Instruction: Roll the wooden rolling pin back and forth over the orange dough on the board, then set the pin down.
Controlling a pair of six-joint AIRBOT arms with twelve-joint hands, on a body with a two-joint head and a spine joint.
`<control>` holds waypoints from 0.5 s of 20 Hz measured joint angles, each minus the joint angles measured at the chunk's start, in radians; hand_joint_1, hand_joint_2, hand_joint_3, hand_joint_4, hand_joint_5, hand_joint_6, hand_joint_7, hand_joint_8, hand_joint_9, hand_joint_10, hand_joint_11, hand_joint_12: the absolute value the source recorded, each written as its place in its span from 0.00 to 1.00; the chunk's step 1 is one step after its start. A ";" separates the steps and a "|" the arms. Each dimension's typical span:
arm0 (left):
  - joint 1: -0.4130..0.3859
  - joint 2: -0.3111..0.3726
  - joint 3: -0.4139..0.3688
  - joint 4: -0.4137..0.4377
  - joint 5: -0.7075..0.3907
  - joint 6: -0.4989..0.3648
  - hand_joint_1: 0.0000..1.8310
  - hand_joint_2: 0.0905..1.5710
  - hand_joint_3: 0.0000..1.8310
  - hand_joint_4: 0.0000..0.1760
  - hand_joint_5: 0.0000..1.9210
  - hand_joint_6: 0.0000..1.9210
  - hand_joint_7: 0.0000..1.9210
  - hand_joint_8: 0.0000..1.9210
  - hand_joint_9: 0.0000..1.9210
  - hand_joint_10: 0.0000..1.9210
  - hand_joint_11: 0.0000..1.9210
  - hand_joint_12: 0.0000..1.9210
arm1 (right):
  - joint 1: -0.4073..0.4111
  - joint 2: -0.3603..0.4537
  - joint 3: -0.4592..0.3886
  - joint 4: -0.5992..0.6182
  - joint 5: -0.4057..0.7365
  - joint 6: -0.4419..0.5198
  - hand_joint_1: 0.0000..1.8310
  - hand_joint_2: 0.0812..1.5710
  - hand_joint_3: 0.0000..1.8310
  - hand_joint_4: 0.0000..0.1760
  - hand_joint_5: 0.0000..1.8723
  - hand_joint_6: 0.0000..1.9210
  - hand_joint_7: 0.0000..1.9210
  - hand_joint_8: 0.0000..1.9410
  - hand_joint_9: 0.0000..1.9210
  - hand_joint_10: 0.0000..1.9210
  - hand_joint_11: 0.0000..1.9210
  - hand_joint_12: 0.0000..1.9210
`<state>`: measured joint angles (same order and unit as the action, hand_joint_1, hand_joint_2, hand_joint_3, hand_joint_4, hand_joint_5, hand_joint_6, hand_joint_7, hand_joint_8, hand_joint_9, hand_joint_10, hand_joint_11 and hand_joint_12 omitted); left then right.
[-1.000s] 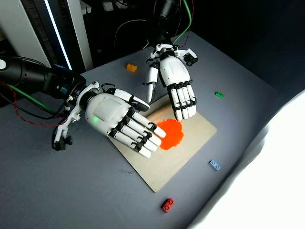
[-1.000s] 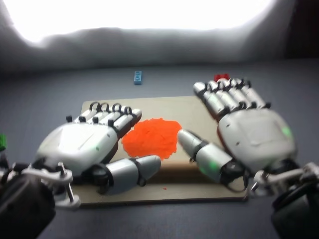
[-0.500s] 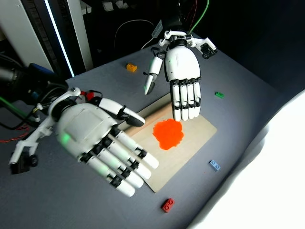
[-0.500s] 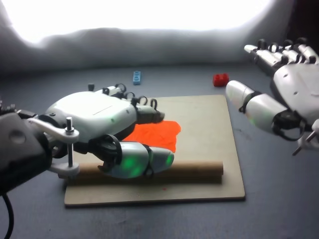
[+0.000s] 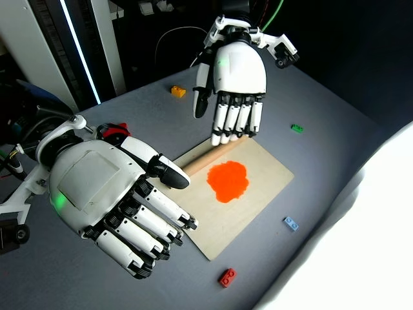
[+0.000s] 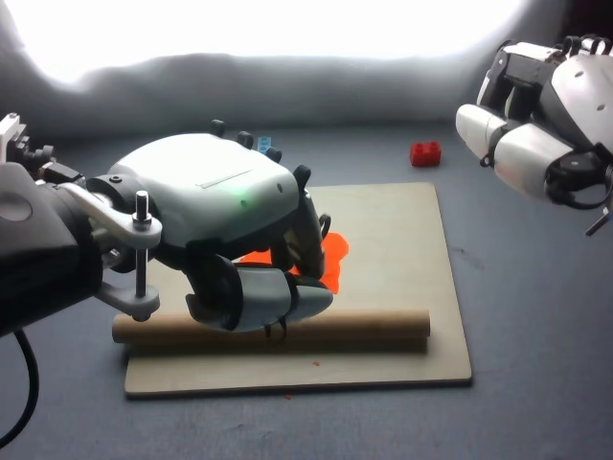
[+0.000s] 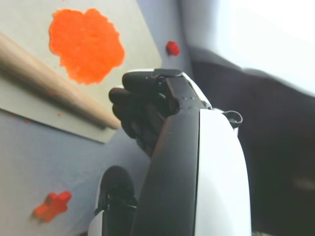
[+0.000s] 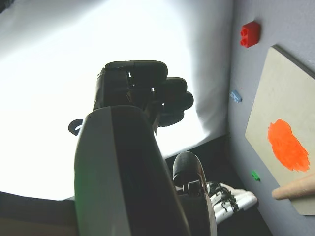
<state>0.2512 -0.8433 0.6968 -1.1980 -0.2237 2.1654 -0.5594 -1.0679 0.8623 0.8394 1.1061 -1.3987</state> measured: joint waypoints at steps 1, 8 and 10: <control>-0.010 0.000 0.000 0.000 0.006 0.000 0.23 0.88 0.00 0.00 0.43 0.51 0.42 0.69 0.39 0.80 0.29 0.92 | 0.002 0.007 0.002 -0.024 -0.021 0.042 0.18 0.87 0.01 0.00 0.37 0.80 0.40 0.83 0.34 0.96 0.28 1.00; -0.061 0.000 -0.002 -0.010 0.010 0.014 0.23 0.91 0.01 0.00 0.39 0.90 0.46 0.88 0.46 0.95 0.40 0.99 | 0.070 0.064 0.014 -0.097 -0.278 0.213 0.30 0.90 0.01 0.00 0.50 0.94 0.54 0.96 0.53 1.00 0.48 1.00; -0.062 0.000 -0.008 -0.011 0.014 0.014 0.24 0.92 0.01 0.00 0.42 0.90 0.47 0.89 0.46 0.94 0.42 0.98 | 0.073 0.067 0.024 -0.100 -0.328 0.214 0.32 0.92 0.02 0.00 0.52 0.87 0.56 0.94 0.56 1.00 0.51 1.00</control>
<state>0.1890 -0.8429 0.6888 -1.2087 -0.2100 2.1796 -0.4862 -1.0008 0.8867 0.7395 0.7780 -1.1847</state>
